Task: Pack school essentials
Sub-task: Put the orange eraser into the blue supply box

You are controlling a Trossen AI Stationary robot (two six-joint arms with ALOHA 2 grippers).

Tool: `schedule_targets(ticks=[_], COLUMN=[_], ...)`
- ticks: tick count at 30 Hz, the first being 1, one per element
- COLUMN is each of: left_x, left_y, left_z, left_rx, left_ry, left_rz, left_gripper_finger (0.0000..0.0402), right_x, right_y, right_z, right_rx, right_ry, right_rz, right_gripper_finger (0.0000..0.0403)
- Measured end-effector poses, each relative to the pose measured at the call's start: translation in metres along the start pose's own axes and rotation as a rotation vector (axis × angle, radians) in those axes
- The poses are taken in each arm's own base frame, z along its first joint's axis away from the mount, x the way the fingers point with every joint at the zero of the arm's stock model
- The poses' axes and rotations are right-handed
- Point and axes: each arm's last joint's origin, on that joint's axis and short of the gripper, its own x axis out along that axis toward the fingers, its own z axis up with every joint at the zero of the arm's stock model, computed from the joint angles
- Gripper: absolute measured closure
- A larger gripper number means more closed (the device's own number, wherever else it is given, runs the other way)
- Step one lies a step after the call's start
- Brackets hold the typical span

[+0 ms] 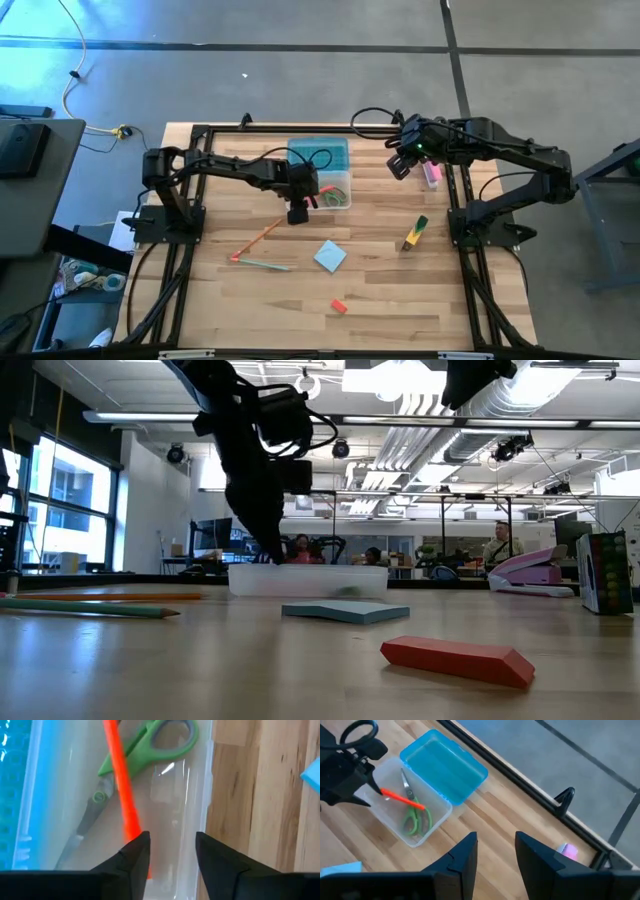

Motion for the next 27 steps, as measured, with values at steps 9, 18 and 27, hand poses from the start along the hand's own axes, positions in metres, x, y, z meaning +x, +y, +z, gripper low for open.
schedule_targets(ticks=[9,18,27], left_x=[-0.037,-0.104,-0.135], left_y=[0.001,0.004,-0.005], left_z=[-0.001,-0.012,-0.048], left_rx=[-0.001,-0.005,-0.079], left_ry=[-0.050,-0.162,-0.286], left_rz=[0.009,0.033,-0.126], left_gripper_finger=[0.0240,0.0241,0.0245], right_x=[-0.004,-0.008,-0.019], right_y=[0.012,0.046,0.097], right_z=[-0.003,-0.003,0.008], right_rx=[0.097,0.157,0.109], right_ry=[0.021,-0.047,-0.258], right_rz=[0.098,0.237,0.487], right_gripper_finger=[0.0279,0.0279,0.0279])
